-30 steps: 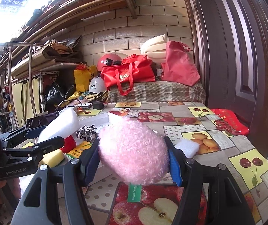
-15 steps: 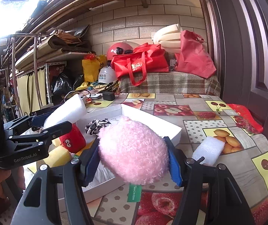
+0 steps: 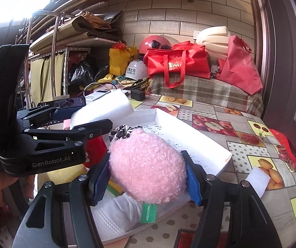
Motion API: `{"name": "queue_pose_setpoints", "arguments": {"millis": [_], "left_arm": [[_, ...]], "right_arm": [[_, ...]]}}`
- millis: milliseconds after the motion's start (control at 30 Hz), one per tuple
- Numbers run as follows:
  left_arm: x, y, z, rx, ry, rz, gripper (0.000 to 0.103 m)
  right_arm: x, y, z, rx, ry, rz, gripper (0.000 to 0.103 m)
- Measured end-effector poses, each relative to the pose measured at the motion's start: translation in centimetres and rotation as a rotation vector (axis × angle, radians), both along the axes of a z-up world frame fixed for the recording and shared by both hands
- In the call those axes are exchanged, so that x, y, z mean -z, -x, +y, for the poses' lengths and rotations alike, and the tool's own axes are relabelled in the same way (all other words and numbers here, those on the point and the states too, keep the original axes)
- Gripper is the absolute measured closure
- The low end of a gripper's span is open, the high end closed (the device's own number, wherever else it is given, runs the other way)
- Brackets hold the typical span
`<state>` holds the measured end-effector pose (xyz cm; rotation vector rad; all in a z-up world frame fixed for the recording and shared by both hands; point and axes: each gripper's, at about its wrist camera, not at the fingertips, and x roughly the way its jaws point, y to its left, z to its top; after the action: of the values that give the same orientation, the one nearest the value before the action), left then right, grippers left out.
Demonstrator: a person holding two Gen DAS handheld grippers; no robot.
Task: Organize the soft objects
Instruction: 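Open the left gripper over the tray while the right releases the pink ball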
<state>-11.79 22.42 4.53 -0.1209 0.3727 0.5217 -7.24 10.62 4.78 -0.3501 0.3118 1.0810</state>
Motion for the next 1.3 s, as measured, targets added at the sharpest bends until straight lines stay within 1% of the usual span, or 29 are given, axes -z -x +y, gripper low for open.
{"name": "queue_pose_setpoints", "arguments": {"millis": [133,267,433,533,567,600,633,700,733,767,800,867,1000,1300], "left_arm": [[0.2,-0.5,0.7,-0.023,0.029,0.027,0.037],[0.3,-0.5,1.2,-0.040,0.049,0.029,0.037],[0.2,-0.6,0.6,-0.061,0.016,0.040,0.037],[0.1,-0.6,0.1,-0.072,-0.018,0.040,0.034],[0.1,-0.5,-0.1,-0.082,-0.032,0.036,0.030],[0.0,-0.3,-0.3,-0.096,-0.048,0.030,0.023],[-0.1,-0.1,-0.5,-0.108,-0.060,0.019,0.021],[-0.2,0.2,-0.5,-0.109,-0.065,0.007,0.000],[-0.2,0.2,-0.4,-0.099,-0.062,0.003,0.000],[-0.2,0.3,-0.4,-0.086,-0.057,-0.005,0.000],[-0.2,0.3,-0.4,-0.084,-0.058,-0.007,0.000],[-0.3,0.2,-0.6,-0.087,-0.069,-0.006,0.000],[-0.5,0.5,-0.8,-0.089,-0.084,-0.026,0.000],[-0.5,1.0,-0.6,-0.101,-0.077,-0.050,0.000]], "right_arm": [[0.1,-1.4,1.3,0.031,0.010,0.012,0.039],[0.3,-3.4,2.2,0.079,0.020,0.063,0.039],[0.8,-5.1,2.7,0.124,0.050,0.139,0.039],[0.8,-5.2,2.6,0.127,0.050,0.143,0.036],[0.8,-5.1,2.5,0.131,0.050,0.136,0.030],[0.7,-5.0,2.5,0.136,0.049,0.127,0.017],[0.7,-4.9,2.5,0.145,0.045,0.120,0.016],[0.6,-5.0,2.3,0.149,0.035,0.123,0.014],[0.5,-5.1,2.2,0.151,0.029,0.128,0.012],[0.5,-5.4,2.1,0.164,0.026,0.134,0.003],[0.5,-5.6,2.0,0.170,0.019,0.143,0.000],[0.4,-5.6,1.8,0.165,0.005,0.146,0.000],[0.1,-5.1,1.7,0.175,-0.011,0.115,0.000],[0.1,-4.7,1.5,0.175,-0.028,0.085,0.000]]}}
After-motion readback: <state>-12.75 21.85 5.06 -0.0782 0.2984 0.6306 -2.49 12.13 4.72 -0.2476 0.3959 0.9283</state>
